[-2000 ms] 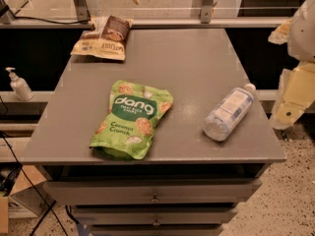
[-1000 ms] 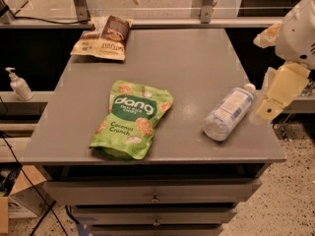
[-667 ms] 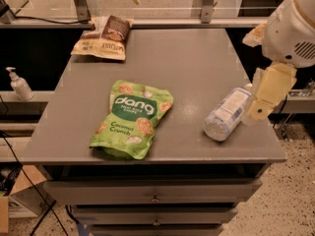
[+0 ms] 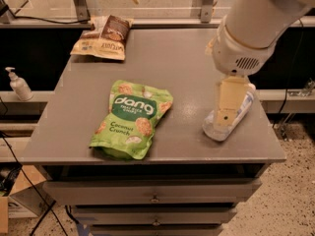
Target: Move blue plastic bottle near brown chip bag
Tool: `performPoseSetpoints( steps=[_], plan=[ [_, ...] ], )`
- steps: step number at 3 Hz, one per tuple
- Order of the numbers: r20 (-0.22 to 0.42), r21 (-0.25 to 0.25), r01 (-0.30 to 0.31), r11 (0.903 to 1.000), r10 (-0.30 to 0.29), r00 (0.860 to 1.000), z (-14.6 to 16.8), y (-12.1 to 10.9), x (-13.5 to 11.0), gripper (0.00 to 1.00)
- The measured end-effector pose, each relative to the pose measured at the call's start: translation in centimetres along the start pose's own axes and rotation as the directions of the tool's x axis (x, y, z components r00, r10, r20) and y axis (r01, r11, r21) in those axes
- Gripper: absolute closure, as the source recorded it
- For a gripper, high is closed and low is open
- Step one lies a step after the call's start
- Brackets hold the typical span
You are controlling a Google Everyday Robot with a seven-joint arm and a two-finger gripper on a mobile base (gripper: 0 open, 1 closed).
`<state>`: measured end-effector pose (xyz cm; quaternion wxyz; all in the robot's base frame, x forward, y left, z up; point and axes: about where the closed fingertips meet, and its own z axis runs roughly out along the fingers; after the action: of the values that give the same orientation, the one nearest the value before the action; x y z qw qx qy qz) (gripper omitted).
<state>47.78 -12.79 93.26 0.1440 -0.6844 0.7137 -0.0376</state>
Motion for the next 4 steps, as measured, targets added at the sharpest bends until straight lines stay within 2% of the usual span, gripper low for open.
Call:
performPoseSetpoints(
  steps=[1, 2, 3, 4],
  plan=[
    [-0.092, 0.011, 0.004, 0.9999, -0.003, 0.996, 1.5, -1.4, 1.3, 0.00],
    [-0.104, 0.021, 0.007, 0.9998, -0.004, 0.995, 1.4, -1.6, 1.6, 0.00],
    [-0.129, 0.004, 0.027, 0.9996, -0.027, 0.991, 2.2, -1.8, 1.2, 0.00],
    [-0.174, -0.014, 0.025, 0.9996, -0.027, 0.984, 3.6, -1.8, 2.5, 0.00]
  ],
)
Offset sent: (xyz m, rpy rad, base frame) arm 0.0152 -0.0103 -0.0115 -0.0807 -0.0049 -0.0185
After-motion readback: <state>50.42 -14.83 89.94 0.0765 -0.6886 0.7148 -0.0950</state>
